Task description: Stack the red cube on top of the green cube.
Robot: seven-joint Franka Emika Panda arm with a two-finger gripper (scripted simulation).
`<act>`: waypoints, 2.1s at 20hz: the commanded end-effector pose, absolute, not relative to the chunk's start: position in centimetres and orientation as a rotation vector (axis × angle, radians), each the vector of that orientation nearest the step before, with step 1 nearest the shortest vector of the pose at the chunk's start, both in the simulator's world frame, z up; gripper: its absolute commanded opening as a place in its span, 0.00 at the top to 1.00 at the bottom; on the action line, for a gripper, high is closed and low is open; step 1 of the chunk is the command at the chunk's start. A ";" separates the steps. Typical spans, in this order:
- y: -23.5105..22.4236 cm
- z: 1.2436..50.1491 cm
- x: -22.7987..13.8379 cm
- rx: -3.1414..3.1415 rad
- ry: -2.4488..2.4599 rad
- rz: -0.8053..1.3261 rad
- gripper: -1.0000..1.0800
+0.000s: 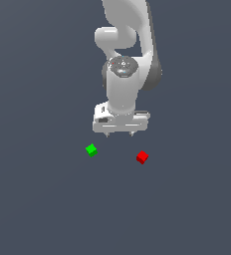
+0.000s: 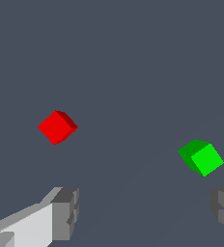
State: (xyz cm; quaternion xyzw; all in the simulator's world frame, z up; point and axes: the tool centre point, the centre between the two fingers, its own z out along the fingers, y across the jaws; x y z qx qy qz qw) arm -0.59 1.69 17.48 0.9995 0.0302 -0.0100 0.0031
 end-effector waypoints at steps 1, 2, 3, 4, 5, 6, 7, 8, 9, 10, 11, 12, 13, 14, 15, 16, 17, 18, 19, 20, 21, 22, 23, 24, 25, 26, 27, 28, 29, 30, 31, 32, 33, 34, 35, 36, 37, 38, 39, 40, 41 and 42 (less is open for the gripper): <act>1.7 17.5 -0.6 3.134 0.095 -0.031 0.04; 1.7 17.5 -0.6 3.134 0.096 -0.031 0.04; 1.7 17.4 -0.6 3.134 0.101 -0.031 0.04; 1.8 17.4 -0.5 3.133 0.108 -0.031 0.04; 1.9 17.3 -0.5 3.133 0.117 -0.031 0.04; 2.0 17.2 -0.4 3.133 0.130 -0.030 0.04; 2.1 17.0 -0.3 3.132 0.146 -0.030 0.04; 2.3 16.8 -0.2 3.132 0.164 -0.030 0.04; 2.5 16.6 -0.1 3.131 0.186 -0.029 0.04; 2.7 16.4 0.1 3.129 0.210 -0.028 0.04; 2.9 16.1 0.2 3.128 0.238 -0.028 0.04; 3.2 15.9 0.4 3.126 0.269 -0.027 0.04; 3.5 15.6 0.6 3.123 0.302 -0.026 0.04; 3.8 15.2 0.8 3.119 0.339 -0.025 0.04; 4.2 14.8 1.0 3.115 0.380 -0.024 0.04; 4.6 14.4 1.1 3.110 0.423 -0.022 0.04; 5.1 14.0 1.3 3.104 0.470 -0.021 0.04; 5.6 13.5 1.5 3.096 0.521 -0.019 0.04; 6.1 13.0 1.7 3.087 0.574 -0.018 0.04; 6.7 12.5 1.9 3.076 0.632 -0.016 0.04; 7.3 12.0 2.1 3.064 0.690 -0.014 0.04; 7.9 11.5 2.2 3.051 0.746 -0.013 0.04; 8.5 11.0 2.3 3.038 0.798 -0.011 0.04; 9.0 10.5 2.4 3.025 0.848 -0.010 0.04; 9.5 10.1 2.5 3.012 0.895 -0.008 0.04; 10.0 9.7 2.5 2.999 0.938 -0.007 0.04; 10.4 9.3 2.6 2.986 0.979 -0.006 0.04; 10.8 8.9 2.6 2.973 1.017 -0.005 0.04; 11.2 8.6 2.6 2.961 1.051 -0.004 0.04; 11.6 8.3 2.6 2.950 1.083 -0.003 0.04; 11.9 8.0 2.6 2.939 1.112 -0.002 0.04; 12.2 7.8 2.5 2.929 1.137 -0.002 0.04; 12.4 7.6 2.5 2.921 1.159 -0.001 0.04; 12.6 7.4 2.5 2.913 1.178 -0.001 0.04; 12.8 7.3 2.5 2.907 1.194 0.000 0.04; 13.0 7.1 2.5 2.901 1.207 0.000 0.04; 13.1 7.1 2.4 2.897 1.216 0.000 0.04; 13.1 7.0 2.4 2.895 1.222 0.000 0.04; 13.2 7.0 2.4 2.893 1.225 0.000 0.04; 13.2 7.0 2.4 2.893 1.225 0.000 0.04; 13.1 7.0 2.4 2.894 1.222 0.000 0.04; 13.1 7.0 2.4 2.895 1.221 0.000 0.04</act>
